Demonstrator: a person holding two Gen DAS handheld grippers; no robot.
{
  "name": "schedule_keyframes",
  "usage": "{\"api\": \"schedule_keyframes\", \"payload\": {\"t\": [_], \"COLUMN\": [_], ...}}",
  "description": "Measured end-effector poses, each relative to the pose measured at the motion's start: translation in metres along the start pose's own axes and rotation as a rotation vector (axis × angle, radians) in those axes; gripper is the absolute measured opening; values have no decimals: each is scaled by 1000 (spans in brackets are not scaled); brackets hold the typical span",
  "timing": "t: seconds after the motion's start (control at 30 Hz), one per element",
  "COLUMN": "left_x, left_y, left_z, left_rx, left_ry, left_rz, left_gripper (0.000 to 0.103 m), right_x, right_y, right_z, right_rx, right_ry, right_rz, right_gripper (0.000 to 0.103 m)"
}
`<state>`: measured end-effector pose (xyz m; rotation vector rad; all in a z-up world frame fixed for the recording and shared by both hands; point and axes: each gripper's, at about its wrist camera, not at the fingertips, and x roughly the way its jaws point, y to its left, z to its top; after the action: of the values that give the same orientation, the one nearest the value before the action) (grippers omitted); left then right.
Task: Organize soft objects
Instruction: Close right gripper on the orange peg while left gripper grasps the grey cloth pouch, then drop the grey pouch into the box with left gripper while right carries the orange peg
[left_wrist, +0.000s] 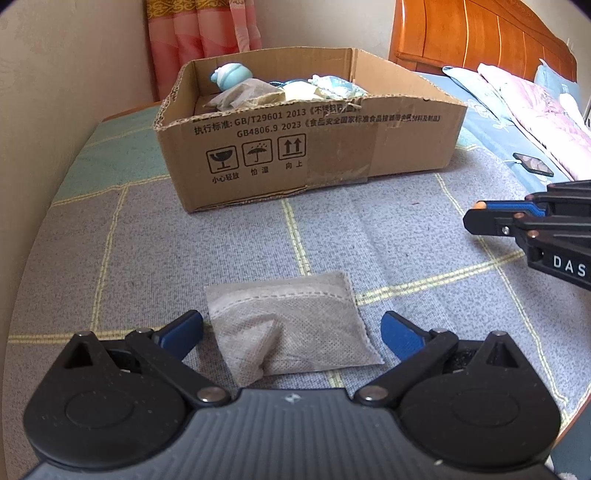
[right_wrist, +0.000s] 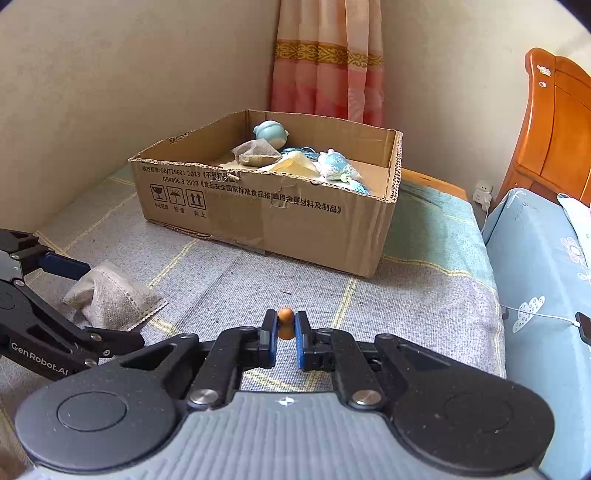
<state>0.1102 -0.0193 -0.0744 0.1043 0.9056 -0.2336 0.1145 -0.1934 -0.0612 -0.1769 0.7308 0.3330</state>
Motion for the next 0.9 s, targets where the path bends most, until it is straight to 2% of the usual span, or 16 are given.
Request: {"api": "schedule_keyframes", "payload": {"t": [0.13, 0.23, 0.3, 0.37, 0.57, 0.9], "left_x": [-3, -5, -7, -9, -17, -41], "left_y": [0, 4, 6, 6, 7, 16], "left_z": [1, 2, 3, 3, 6, 18], "left_rx": [-2, -15, -10, 0, 23, 65], "left_ry": [-24, -38, -42, -43, -53, -75], "left_rz": [3, 10, 2, -4, -26, -84], "left_gripper": [88, 75, 63, 59, 49, 48], "right_x": [-1, -3, -4, -4, -8, -17], "right_y": [-3, -3, -4, -3, -1, 2], "right_z": [-1, -1, -1, -1, 0, 3], "right_rx": [11, 14, 17, 16, 3, -23], "right_ry": [2, -4, -9, -11, -18, -28], "right_rz": [8, 10, 12, 14, 18, 24], "right_gripper": [12, 12, 12, 12, 12, 12]}}
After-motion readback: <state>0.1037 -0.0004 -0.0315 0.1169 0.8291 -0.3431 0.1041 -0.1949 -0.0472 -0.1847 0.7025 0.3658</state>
